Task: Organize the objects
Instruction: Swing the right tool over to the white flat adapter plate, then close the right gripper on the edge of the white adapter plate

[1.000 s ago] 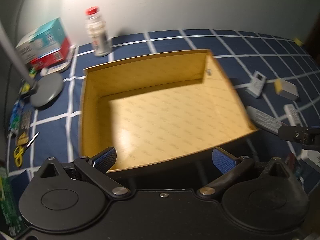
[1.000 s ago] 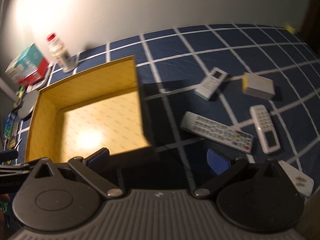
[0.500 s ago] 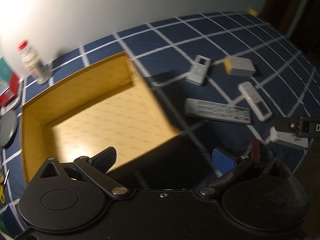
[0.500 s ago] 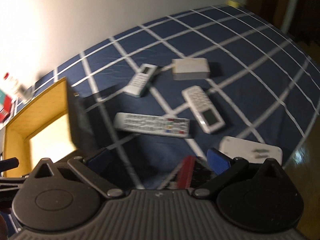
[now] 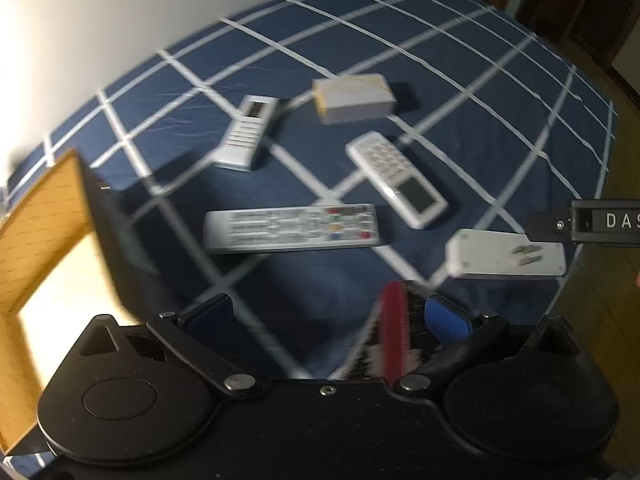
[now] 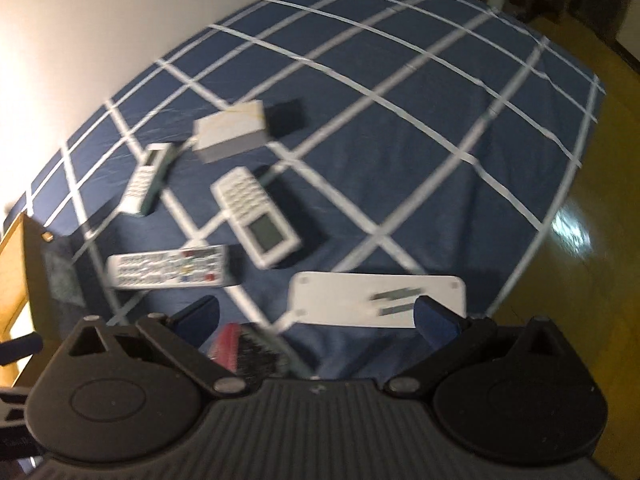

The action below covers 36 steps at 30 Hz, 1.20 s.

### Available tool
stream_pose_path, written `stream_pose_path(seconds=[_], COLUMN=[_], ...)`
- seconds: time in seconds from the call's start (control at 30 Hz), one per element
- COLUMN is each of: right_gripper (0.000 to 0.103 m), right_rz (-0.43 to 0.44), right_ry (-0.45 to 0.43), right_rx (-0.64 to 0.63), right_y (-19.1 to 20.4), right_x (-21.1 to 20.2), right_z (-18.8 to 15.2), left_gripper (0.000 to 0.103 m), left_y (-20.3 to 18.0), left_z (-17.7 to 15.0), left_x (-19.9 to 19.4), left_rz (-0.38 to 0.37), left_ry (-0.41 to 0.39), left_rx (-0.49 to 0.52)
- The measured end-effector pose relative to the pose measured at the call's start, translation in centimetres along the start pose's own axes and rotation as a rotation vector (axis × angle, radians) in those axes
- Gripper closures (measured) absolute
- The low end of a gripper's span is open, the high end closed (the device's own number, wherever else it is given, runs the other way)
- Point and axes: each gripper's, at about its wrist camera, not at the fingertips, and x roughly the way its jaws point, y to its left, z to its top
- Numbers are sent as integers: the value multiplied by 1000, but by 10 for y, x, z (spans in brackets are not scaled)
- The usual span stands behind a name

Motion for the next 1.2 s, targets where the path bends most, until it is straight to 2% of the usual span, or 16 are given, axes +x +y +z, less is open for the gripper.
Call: stream_pose_path(seconds=[0.23, 0.47, 0.73, 1.2], right_gripper=[0, 2, 2, 3], right_rz=[-17, -15, -8, 13], right_ry=[60, 119, 158, 204], right_rx=[63, 87, 121, 131], right_y=[-60, -92, -109, -110], right_x=[28, 60, 83, 105], right_z=[14, 14, 10, 7], left_gripper=[0, 0, 0, 0], left_y=[-53, -90, -118, -136], left_z=[16, 21, 21, 26], left_x=[40, 79, 105, 130], left_rz=[-51, -95, -132, -180], left_ry=[58, 113, 149, 204], left_rx=[27, 69, 97, 103])
